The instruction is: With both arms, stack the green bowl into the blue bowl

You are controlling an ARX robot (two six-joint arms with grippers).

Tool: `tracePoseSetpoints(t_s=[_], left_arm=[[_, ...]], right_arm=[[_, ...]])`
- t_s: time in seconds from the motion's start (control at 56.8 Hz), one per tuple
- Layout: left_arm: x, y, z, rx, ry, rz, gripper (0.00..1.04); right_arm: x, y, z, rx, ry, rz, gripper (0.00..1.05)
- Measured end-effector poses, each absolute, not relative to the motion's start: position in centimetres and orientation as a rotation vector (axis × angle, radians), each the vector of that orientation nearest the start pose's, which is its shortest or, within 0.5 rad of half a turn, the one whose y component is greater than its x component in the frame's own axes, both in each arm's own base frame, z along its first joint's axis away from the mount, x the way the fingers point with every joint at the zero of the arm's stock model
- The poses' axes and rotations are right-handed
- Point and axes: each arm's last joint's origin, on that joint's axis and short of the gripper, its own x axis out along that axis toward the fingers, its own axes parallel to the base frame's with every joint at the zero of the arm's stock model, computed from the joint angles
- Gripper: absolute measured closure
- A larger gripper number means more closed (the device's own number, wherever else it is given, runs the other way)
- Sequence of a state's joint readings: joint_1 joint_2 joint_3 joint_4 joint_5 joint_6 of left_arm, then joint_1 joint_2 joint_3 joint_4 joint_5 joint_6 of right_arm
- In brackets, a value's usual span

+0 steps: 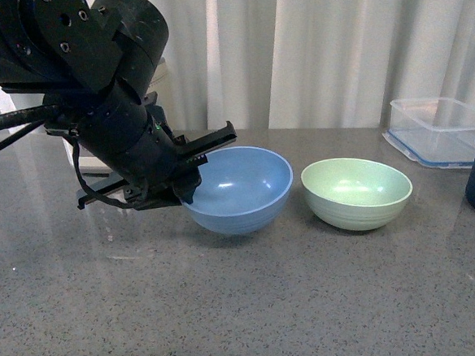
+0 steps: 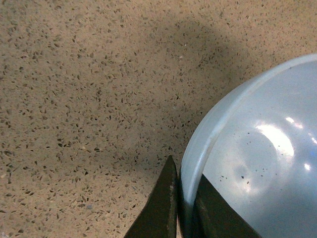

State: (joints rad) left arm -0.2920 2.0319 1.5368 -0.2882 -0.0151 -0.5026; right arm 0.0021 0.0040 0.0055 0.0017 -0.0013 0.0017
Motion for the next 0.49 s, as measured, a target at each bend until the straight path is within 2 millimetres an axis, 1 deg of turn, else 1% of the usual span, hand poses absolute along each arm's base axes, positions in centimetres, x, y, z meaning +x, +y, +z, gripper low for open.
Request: tracePoseSetpoints(t_s=[0.282, 0.317, 0.334, 0.352, 0.458, 0.493], left_arm=[[43.8, -13.5, 19.0, -0.360, 0.854, -0.045, 1.00], [43.8, -13.5, 19.1, -0.362, 0.853, -0.045, 0.94], [43.8, -13.5, 19.1, -0.362, 0.853, -0.045, 0.88], [43.8, -13.5, 19.1, -0.361, 0.853, -0.045, 0.86], [43.9, -13.6, 19.2, -0.374, 0.845, -0.065, 0.65], [43.9, -13.6, 19.2, -0.379, 0.842, -0.069, 0.62]], right_arm=[[9.8, 0.0, 16.5, 0.002, -0.003, 0.003, 0.10], [9.8, 0.0, 16.5, 0.002, -0.003, 0.003, 0.10], [9.8, 0.0, 16.5, 0.002, -0.003, 0.003, 0.10], [9.8, 0.0, 16.5, 0.002, -0.003, 0.004, 0.10], [9.8, 0.0, 16.5, 0.002, -0.003, 0.003, 0.10], [9.8, 0.0, 16.5, 0.002, -0.003, 0.004, 0.10]])
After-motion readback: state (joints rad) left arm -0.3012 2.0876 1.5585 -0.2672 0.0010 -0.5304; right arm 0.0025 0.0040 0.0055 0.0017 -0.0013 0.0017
